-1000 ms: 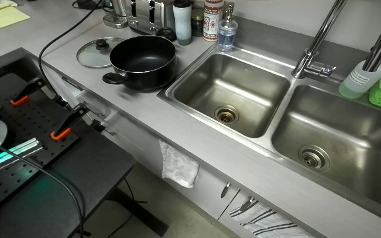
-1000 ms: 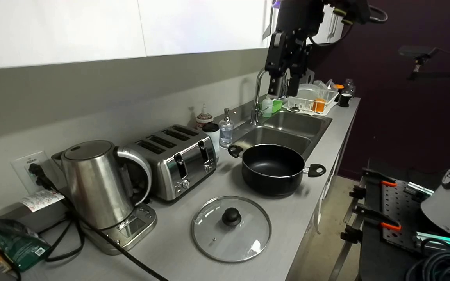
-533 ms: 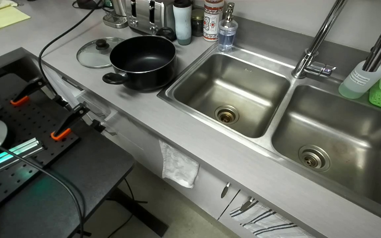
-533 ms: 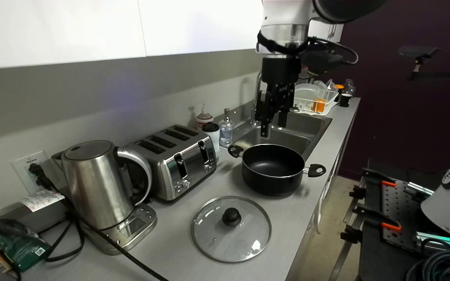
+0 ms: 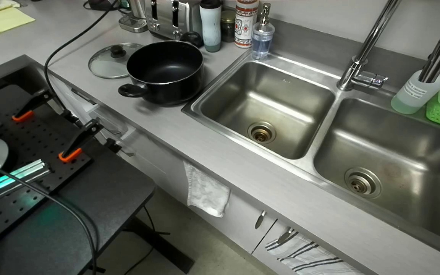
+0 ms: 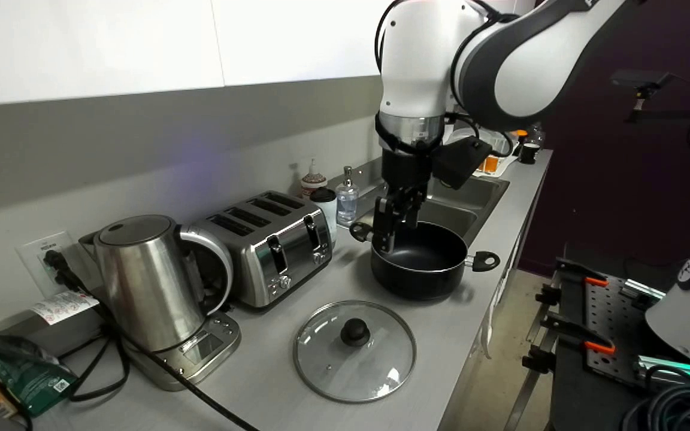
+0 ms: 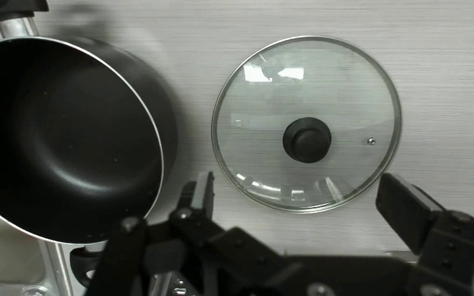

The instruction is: Put the glass lid on top of the black pot.

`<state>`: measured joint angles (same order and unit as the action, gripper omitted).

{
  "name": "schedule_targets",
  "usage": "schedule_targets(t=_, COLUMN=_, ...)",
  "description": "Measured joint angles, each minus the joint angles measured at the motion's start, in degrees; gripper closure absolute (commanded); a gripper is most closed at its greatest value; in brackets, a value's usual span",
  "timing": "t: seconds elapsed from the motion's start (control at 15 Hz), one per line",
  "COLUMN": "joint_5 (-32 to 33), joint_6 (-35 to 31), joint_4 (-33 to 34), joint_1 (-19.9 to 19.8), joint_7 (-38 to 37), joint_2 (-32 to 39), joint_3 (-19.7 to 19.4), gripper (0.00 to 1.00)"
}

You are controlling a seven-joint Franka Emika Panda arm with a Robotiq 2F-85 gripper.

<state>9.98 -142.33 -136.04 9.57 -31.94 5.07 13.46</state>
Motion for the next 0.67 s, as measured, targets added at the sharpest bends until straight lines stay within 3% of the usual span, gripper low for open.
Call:
schedule_targets(t=0.33, joint_5=8.4, joint_6=-3.7, joint_4=2.2, joint_1=2.6, joint_7=-4.3, joint_2=7.4, joint_3=-3.7, gripper=0.0)
schedule_targets(t=0.67, joint_5=10.9, joint_6=-4.2, joint_4=7.0, joint_1=6.2, joint_7=-4.6, joint_2=14.4, joint_3=-7.4, gripper=0.0)
